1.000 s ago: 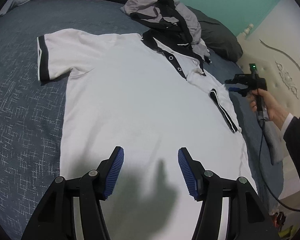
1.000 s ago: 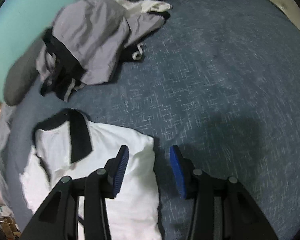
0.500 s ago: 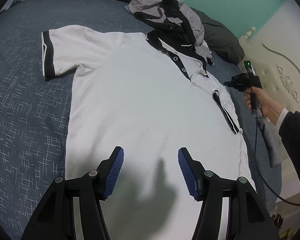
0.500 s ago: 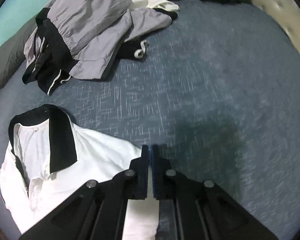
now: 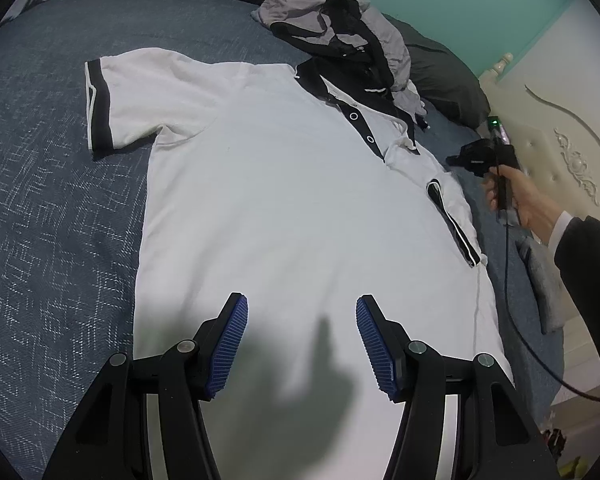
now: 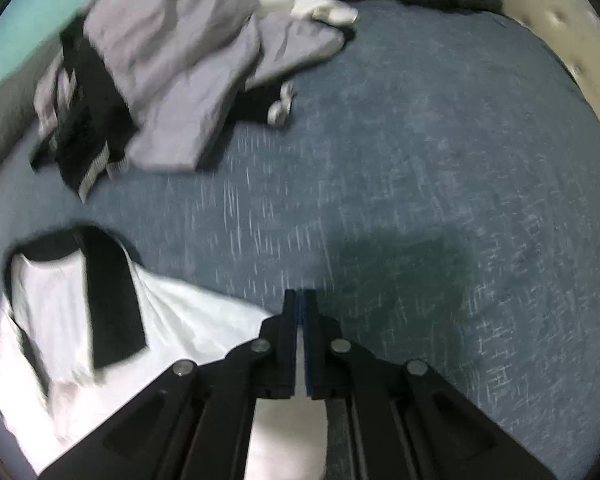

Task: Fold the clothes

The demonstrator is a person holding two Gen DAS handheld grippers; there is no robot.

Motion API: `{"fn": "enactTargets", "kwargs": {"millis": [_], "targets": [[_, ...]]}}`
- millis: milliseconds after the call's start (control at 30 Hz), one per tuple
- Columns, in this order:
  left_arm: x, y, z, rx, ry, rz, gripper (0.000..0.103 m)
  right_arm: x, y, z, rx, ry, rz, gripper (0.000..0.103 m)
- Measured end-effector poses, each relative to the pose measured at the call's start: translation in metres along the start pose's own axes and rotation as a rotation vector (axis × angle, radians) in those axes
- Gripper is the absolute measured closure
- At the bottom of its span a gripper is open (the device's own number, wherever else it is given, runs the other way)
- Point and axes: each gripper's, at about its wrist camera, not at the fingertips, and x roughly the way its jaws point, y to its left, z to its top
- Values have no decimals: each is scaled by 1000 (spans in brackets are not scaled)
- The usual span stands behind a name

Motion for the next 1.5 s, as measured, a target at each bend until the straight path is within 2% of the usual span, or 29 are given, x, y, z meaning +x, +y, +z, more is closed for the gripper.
{"fn": "enactTargets", "kwargs": {"millis": [100, 200, 267, 533, 767, 833, 1000, 1167, 1333, 1433, 1500], "targets": [[0, 1, 0, -3, -1, -1, 42, -18, -10, 4, 37, -78, 47, 101], [-1, 1, 0, -6, -2, -3, 42, -30, -15, 4, 22, -105, 90, 101], [-1, 1, 0, -6, -3, -3, 42, -29, -10, 3, 8, -104, 89, 100], [-2, 0, 1, -9, -6, -3, 42, -27, -4, -42, -76, -59, 141, 100], [0, 0, 2, -11, -1, 1, 42, -6, 12, -47, -92, 2, 126, 100], [0, 2, 2, -15, -3, 2, 42, -5, 14, -42, -68, -2, 126, 100], [-3, 7, 5, -38, -15, -3, 41, -37, 19, -45, -34, -95, 219, 100], [-10, 14, 8, -63, -37, 12, 41, -69, 21, -84, -47, -100, 292, 100], [-16, 29, 14, -109, -62, 16, 41, -95, 16, -144, -36, -87, 395, 100], [-21, 44, 21, -158, -78, 25, 41, -107, 13, -180, -5, -80, 411, 94], [-27, 56, 26, -184, -95, 47, 41, -116, 15, -199, -5, -80, 407, 86]]}}
